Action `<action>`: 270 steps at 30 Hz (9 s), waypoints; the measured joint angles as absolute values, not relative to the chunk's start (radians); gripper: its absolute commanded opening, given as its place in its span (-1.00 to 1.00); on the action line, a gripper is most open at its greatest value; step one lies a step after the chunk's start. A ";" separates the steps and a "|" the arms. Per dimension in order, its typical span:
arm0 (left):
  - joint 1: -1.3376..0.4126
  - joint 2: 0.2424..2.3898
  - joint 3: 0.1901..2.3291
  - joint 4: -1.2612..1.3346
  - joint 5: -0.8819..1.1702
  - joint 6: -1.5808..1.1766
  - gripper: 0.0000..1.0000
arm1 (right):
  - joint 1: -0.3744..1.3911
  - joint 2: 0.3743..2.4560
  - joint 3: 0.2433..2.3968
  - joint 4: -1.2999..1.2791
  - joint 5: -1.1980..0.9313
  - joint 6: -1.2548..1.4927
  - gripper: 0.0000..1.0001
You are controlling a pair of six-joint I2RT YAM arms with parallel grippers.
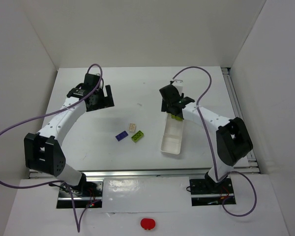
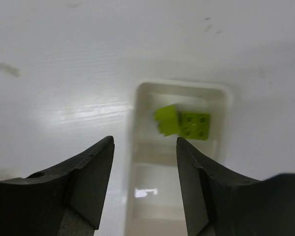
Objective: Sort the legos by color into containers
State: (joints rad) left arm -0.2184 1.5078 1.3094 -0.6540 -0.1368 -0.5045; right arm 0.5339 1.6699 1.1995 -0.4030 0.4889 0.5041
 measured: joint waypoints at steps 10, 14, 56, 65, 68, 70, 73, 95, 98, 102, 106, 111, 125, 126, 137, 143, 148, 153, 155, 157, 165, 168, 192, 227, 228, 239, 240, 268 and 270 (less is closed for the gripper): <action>-0.218 1.523 1.344 -0.667 -0.182 -0.506 0.99 | 0.875 1.698 1.224 -0.411 0.332 0.467 0.97; -0.218 1.523 1.346 -0.671 -0.187 -0.506 0.99 | 0.926 1.795 1.270 -0.425 0.301 0.521 1.00; -0.218 1.554 1.346 -0.678 -0.183 -0.506 0.99 | 0.951 1.990 1.428 -0.620 0.443 0.635 -0.51; -0.219 1.593 1.346 -0.673 -0.086 -0.501 0.94 | 0.742 1.736 1.419 -0.593 0.585 0.562 -0.44; -0.225 1.633 1.346 -0.674 -0.066 -0.501 0.94 | 0.640 1.714 1.416 -0.577 0.616 0.547 -0.44; -0.232 1.653 1.346 -0.678 -0.064 -0.501 0.94 | 0.586 1.716 1.402 -0.565 0.614 0.535 -0.44; -0.237 1.666 1.347 -0.688 -0.064 -0.501 0.97 | 0.530 1.725 1.379 -0.557 0.610 0.527 -0.44; -0.241 1.680 1.405 -0.730 -0.102 -0.500 0.97 | 0.506 1.788 1.318 -0.510 0.590 0.525 0.20; -0.241 1.678 1.422 -0.733 -0.116 -0.506 0.97 | 0.570 1.774 1.330 -0.511 0.590 0.514 0.20; -0.238 1.656 1.424 -0.741 -0.149 -0.538 0.92 | 0.702 1.763 1.357 -0.482 0.530 0.475 0.48; -0.208 1.601 1.422 -0.743 -0.172 -0.574 0.92 | 0.811 1.788 1.391 -0.462 0.421 0.448 0.77; -0.156 1.515 1.388 -0.737 -0.207 -0.619 0.92 | 0.865 1.877 1.418 -0.450 0.332 0.466 0.94; -0.119 1.457 1.351 -0.730 -0.224 -0.659 0.92 | 0.905 2.123 1.546 -0.428 0.238 0.554 0.56; -0.119 1.457 1.348 -0.729 -0.222 -0.659 0.92 | 0.906 2.133 1.560 -0.428 0.249 0.559 0.45; -0.119 1.457 1.341 -0.726 -0.205 -0.655 0.92 | 0.919 2.070 1.494 -0.430 0.418 0.614 -0.47; -0.118 1.457 1.334 -0.724 -0.192 -0.654 0.92 | 0.867 1.742 1.285 -0.428 0.550 0.656 -0.44; -0.118 1.463 1.334 -0.717 -0.176 -0.654 0.92 | 0.783 1.541 1.185 -0.436 0.646 0.706 -0.35; -0.118 1.468 1.334 -0.709 -0.163 -0.654 0.92 | 0.748 1.521 1.110 -0.488 0.683 0.770 -0.35; -0.118 1.470 1.334 -0.706 -0.158 -0.653 0.92 | 0.745 1.522 1.076 -0.506 0.687 0.787 -0.20; -0.118 1.473 1.334 -0.704 -0.154 -0.651 0.92 | 0.741 1.524 1.054 -0.524 0.690 0.806 -0.03; -0.118 1.474 1.334 -0.702 -0.151 -0.636 0.92 | 0.743 1.562 1.064 -0.575 0.713 0.868 0.46; -0.118 1.474 1.334 -0.702 -0.152 -0.631 0.92 | 0.759 1.563 1.095 -0.587 0.733 0.858 0.36; -0.118 1.429 1.332 -0.702 -0.240 -0.635 0.92 | 1.055 2.055 1.446 -0.340 0.180 0.196 0.98; -0.118 1.429 1.332 -0.704 -0.226 -0.632 0.92 | 0.781 2.140 1.491 -0.167 -0.035 0.136 0.77; -0.118 1.429 1.332 -0.704 -0.226 -0.632 0.92 | 0.786 2.127 1.472 -0.165 -0.035 0.136 0.74; -0.118 1.429 1.329 -0.702 -0.222 -0.632 0.92 | 0.900 2.091 1.422 -0.214 0.160 0.159 -0.38; -0.118 1.429 1.326 -0.702 -0.221 -0.632 0.92 | 0.907 2.097 1.438 -0.236 0.184 0.168 -0.48; -0.147 1.432 1.335 -0.687 -0.164 -0.603 0.89 | 0.889 1.243 0.865 -0.538 0.569 0.709 -0.58; -0.147 1.436 1.342 -0.683 -0.155 -0.602 0.89 | 0.889 1.214 0.846 -0.583 0.569 0.736 -0.56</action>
State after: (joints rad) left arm -0.1474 1.4364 1.3418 -0.6834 -0.1551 -0.6022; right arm 0.8886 1.2140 0.8455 -0.5831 0.5690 0.7364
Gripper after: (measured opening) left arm 0.947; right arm 0.415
